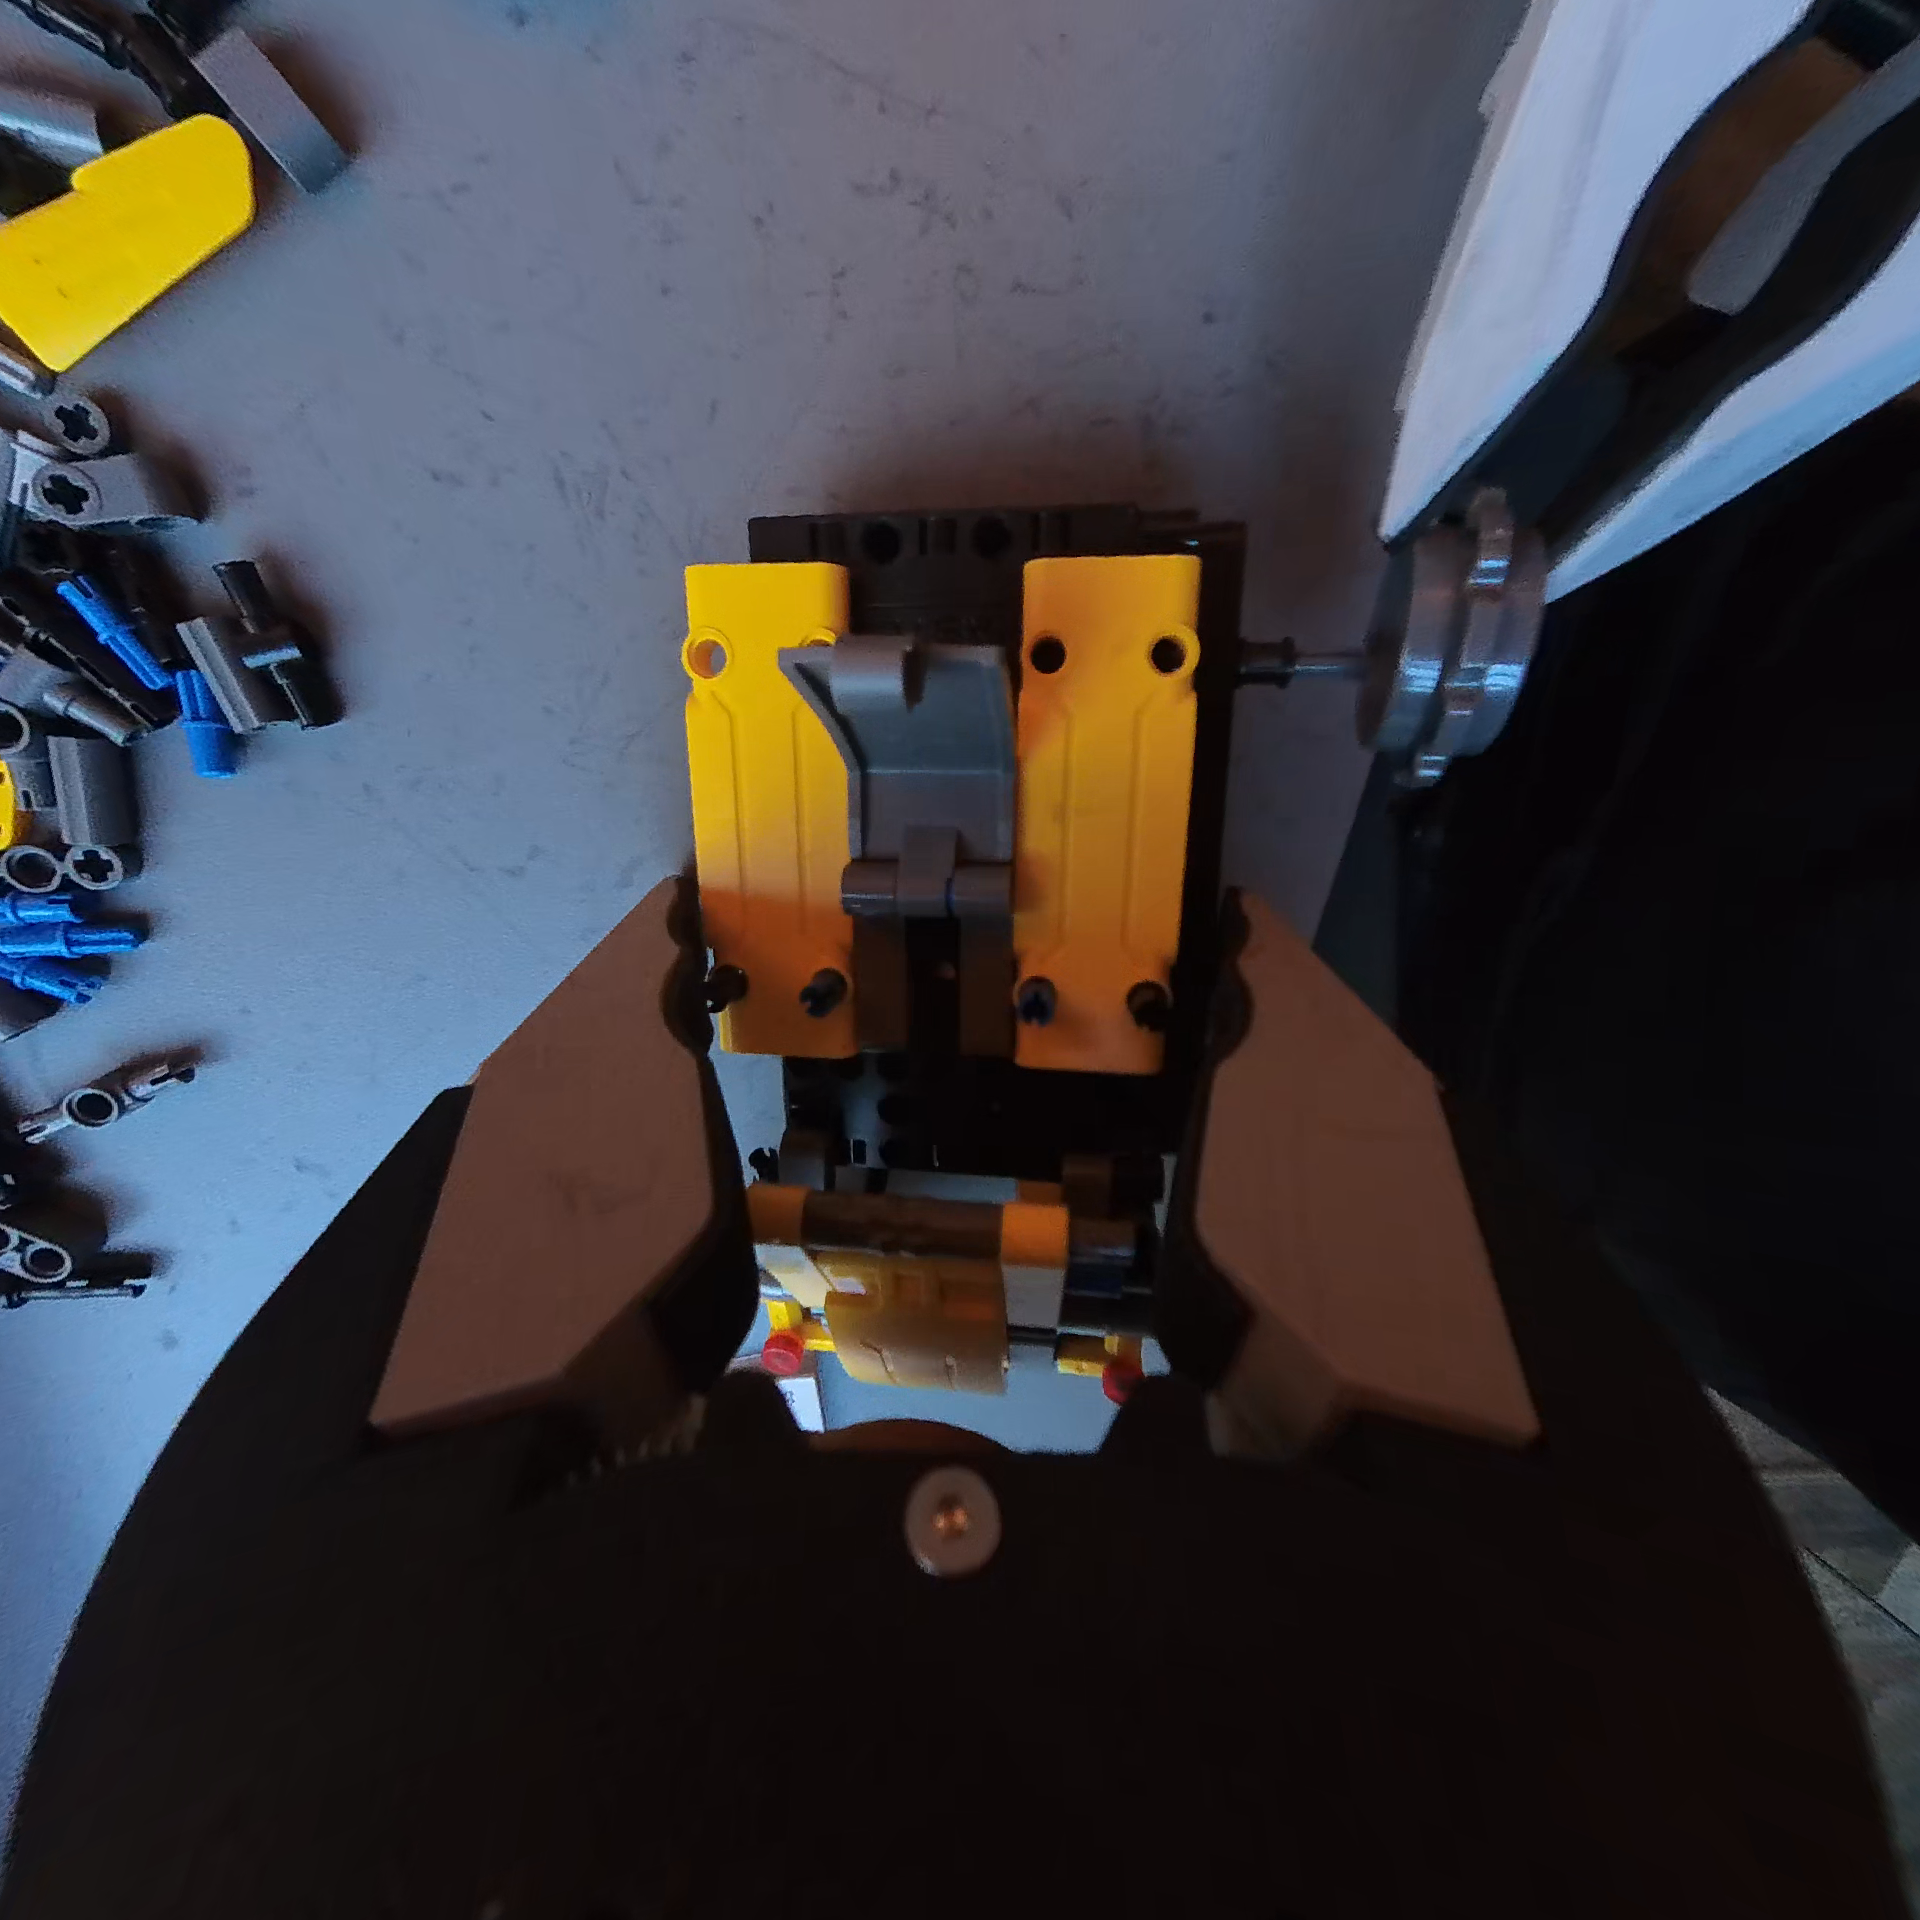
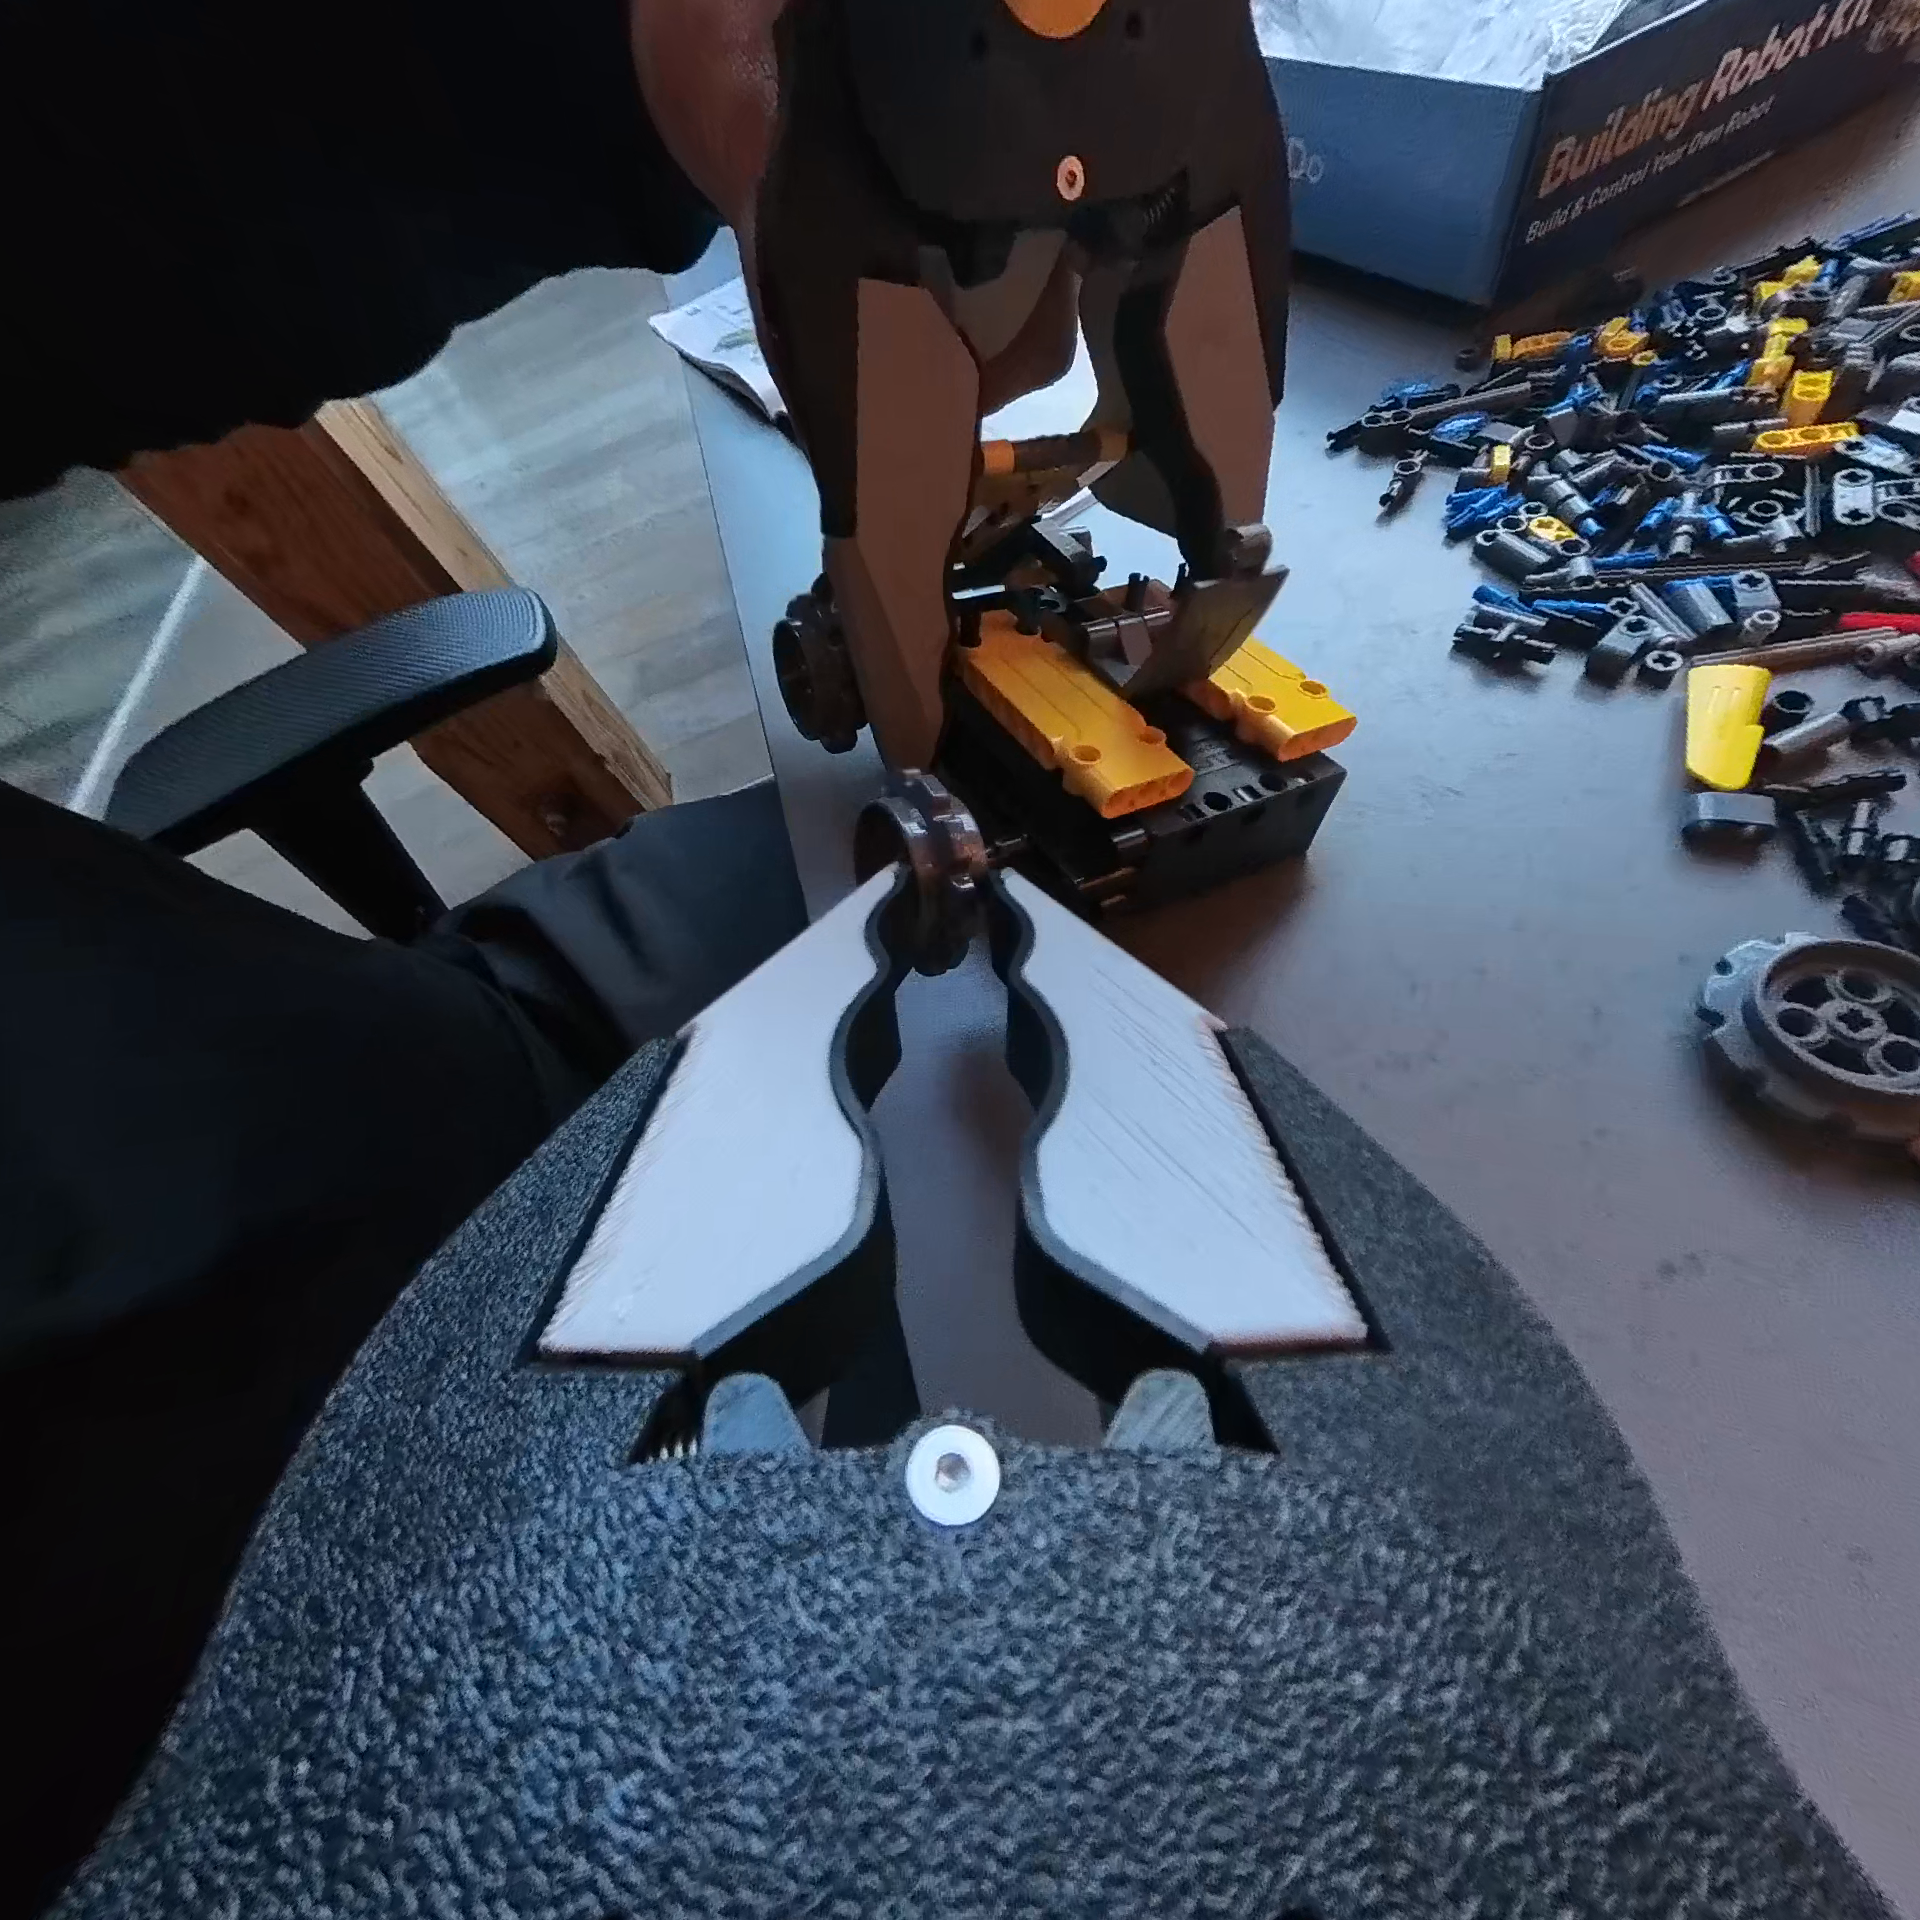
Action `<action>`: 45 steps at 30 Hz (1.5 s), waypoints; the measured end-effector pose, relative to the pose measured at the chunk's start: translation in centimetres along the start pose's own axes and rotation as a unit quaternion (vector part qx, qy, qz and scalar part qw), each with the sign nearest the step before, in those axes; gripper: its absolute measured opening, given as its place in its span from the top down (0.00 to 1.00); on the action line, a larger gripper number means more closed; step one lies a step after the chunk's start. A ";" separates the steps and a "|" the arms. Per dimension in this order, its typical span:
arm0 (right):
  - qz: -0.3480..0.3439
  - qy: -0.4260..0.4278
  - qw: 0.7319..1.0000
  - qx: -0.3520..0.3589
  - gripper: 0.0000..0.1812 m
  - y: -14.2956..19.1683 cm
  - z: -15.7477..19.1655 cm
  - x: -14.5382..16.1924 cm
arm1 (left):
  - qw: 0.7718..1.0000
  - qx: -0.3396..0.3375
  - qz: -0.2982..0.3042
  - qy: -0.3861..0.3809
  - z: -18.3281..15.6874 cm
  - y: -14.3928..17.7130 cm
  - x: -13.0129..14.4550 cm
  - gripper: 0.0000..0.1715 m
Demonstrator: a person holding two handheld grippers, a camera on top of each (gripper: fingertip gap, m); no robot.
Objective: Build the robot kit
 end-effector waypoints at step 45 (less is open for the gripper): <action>-0.006 0.014 1.000 -0.012 0.93 -0.5 -0.5 -0.6 | 0.999 0.032 0.034 -0.008 0.5 0.3 -0.5 0.45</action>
Point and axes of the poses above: each gripper's, where its closed fingertips meet, y back along the fingers, x out of its underside, z = x × y across the jaws, the point moved 6 cm from there along y, back along the fingers, and after that the axes turned 2 degrees about y, right-handed, at the moved point
